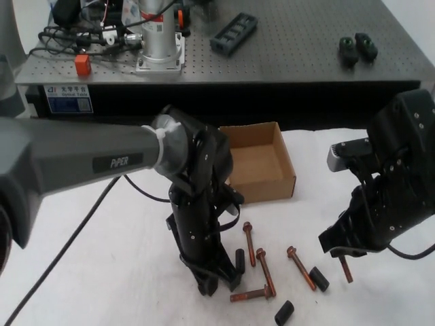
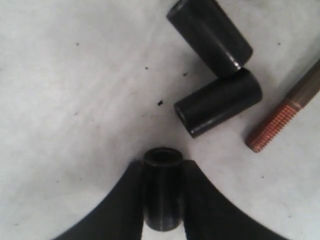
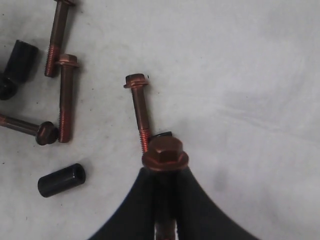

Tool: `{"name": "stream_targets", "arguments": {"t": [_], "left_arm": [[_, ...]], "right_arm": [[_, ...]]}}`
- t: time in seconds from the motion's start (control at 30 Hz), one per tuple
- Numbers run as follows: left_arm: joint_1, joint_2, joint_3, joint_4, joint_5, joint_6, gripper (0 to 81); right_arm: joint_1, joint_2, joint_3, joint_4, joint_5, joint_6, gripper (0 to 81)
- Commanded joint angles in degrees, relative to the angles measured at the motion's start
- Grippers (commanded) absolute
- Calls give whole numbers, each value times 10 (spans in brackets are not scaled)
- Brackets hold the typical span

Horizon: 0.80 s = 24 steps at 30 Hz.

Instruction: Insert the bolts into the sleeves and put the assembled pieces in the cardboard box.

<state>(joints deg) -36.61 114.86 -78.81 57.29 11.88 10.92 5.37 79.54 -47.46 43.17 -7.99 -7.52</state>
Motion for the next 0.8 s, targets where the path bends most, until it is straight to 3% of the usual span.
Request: {"name": "stream_targets", "arguments": {"t": [0.0, 0.2, 0.37, 0.53, 0.67, 0.77], "left_arm": [[-2, 7, 1, 30, 3, 11, 6], [-2, -82, 18, -9, 33, -14, 6], [-2, -260, 175, -277, 117, -76, 6], [-2, -392, 349, -573, 254, -135, 6], [-2, -435, 415, -718, 262, -200, 6], [-2, -440, 419, -733, 275, -219, 6]], "right_arm": [[-3, -11, 0, -9, -23, 5, 17], [-3, -49, 4, -108, -137, 75, 17], [5, -120, 59, -319, -226, 224, 17], [39, -174, 140, -582, -247, 394, 17], [69, -183, 169, -701, -269, 484, 17], [88, -183, 174, -705, -269, 489, 17]]}}
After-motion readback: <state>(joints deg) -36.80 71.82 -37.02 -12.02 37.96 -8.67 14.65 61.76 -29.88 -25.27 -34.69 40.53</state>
